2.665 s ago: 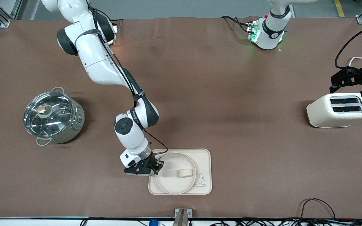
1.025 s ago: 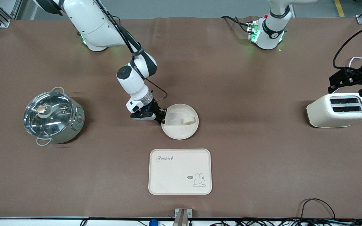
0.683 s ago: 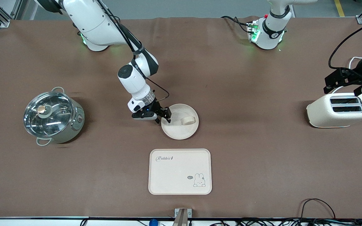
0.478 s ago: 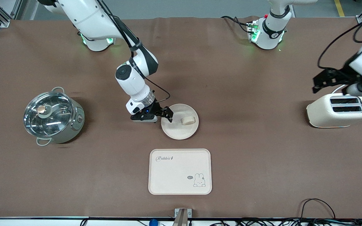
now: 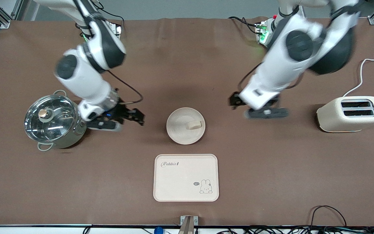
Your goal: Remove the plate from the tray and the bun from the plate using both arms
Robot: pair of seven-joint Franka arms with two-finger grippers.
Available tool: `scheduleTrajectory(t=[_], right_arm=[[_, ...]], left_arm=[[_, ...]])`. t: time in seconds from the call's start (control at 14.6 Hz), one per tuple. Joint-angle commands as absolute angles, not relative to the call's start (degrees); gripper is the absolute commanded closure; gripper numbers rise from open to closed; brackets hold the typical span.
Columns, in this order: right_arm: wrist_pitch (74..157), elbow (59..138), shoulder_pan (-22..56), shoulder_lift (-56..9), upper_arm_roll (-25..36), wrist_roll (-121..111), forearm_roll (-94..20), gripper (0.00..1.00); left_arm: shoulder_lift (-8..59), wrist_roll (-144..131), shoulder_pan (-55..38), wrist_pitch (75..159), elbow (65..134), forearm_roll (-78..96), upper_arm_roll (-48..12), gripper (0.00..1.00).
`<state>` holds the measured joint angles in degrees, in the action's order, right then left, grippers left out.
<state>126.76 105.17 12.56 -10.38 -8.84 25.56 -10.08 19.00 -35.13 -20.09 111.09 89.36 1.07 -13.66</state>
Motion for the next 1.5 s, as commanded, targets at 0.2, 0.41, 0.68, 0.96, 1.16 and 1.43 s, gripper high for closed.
scheduleTrajectory(t=[0.2,0.41,0.68,0.96,1.16,1.43], right_arm=[[104.5,106.7,1.2,6.6,-6.3,17.8,-8.5,0.0],[96.5,105.6,1.9,13.0,-0.9,14.0,-0.2,0.0],[91.9,104.2,2.0,14.5,4.5,6.1,0.3,0.0],[88.9,99.4,1.6,14.2,6.2,-0.9,0.3,0.0],[88.2,94.5,-0.5,11.0,5.8,-2.0,0.1,0.0],[82.7,87.0,-0.8,5.5,5.9,-1.8,0.1,0.0]], left_arm=[[38.8,-56.5,-30.6,133.6,85.6,-7.4,-12.8,0.0],[43.8,-63.2,-32.3,138.7,85.0,-13.3,-12.8,0.0],[45.8,-66.9,-33.8,139.1,85.3,-17.5,-12.7,0.0],[47.3,-70.0,-34.6,139.2,85.4,-20.2,-12.8,0.23],[46.8,-70.0,-34.0,139.2,86.5,-20.3,-12.8,0.72],[46.7,-70.0,-34.0,139.0,86.6,-20.3,-12.8,1.0]])
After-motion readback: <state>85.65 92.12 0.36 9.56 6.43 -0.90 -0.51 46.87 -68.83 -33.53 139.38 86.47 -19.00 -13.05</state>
